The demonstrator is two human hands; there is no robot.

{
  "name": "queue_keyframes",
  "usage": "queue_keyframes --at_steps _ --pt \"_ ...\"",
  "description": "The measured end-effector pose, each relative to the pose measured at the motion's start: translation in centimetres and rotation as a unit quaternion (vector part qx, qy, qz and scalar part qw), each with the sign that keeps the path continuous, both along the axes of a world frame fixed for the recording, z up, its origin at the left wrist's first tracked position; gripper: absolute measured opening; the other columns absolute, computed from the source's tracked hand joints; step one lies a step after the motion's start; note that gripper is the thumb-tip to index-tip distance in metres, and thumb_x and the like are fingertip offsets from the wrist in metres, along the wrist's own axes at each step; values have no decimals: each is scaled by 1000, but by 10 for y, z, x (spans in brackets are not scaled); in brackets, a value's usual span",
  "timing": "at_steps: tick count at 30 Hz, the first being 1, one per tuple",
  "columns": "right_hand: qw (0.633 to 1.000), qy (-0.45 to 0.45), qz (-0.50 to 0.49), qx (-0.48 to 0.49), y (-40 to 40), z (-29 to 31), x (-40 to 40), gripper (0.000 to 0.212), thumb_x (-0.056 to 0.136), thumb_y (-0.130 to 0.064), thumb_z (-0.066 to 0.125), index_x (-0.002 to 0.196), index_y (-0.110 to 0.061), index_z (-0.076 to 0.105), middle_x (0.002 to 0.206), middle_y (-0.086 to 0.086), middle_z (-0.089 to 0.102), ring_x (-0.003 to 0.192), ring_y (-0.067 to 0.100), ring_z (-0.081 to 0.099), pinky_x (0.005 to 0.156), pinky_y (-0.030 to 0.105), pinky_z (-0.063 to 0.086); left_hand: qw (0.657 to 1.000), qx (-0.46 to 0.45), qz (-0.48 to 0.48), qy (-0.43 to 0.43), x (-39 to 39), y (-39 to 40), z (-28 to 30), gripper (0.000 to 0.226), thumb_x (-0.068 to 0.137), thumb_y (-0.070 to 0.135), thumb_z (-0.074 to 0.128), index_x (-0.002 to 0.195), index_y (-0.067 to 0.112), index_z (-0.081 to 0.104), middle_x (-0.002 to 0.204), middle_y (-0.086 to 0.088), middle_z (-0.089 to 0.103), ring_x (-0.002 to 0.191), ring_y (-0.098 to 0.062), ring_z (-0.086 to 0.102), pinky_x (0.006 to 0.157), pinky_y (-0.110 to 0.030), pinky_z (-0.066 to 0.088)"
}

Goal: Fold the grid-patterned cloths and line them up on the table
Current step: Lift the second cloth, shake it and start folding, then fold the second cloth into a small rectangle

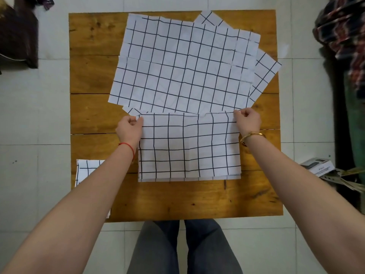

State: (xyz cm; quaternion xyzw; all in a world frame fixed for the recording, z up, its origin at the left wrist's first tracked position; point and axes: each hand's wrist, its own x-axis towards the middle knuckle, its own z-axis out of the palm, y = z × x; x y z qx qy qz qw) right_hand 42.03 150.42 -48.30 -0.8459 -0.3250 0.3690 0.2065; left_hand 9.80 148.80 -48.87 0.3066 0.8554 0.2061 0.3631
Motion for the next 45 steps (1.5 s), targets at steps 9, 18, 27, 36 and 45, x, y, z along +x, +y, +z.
queue_keyframes --at_steps 9,18,27,36,45 --pt "995 -33 -52 79 -9 -1 -1 21 87 -29 60 95 -10 54 75 -3 54 71 11 51 73 31 48 997 67 -46 3 -4 -10 3 32 83 23 73 107 10 58 95 -5 61 80 -12 55 79 -29 52" --pt "880 -210 385 182 -15 4 -78 42 88 -20 45 128 -8 49 126 9 54 119 27 47 100 42 40 878 74 -405 246 8 -25 2 50 92 22 54 140 17 42 141 -4 44 129 -23 35 104 -44 36" --pt "743 -254 614 75 -25 -20 -163 56 96 -35 41 146 -11 32 153 6 32 143 30 22 114 54 22 844 -15 -453 286 12 -40 -15 67 95 32 50 152 18 19 159 -1 21 143 -31 20 113 -58 24" --pt "752 -306 584 30 -33 -20 -117 57 99 -35 31 150 -12 19 158 3 18 146 30 10 116 56 13 850 -24 -446 281 7 -39 -17 70 93 42 52 152 27 19 160 3 16 146 -32 14 112 -65 17" --pt "837 -349 419 -50 -47 -11 -1 61 97 -43 16 152 -15 13 159 1 12 147 27 2 117 54 3 861 -33 -428 274 10 -42 -18 69 93 45 49 153 32 16 161 0 10 146 -35 10 112 -66 17"
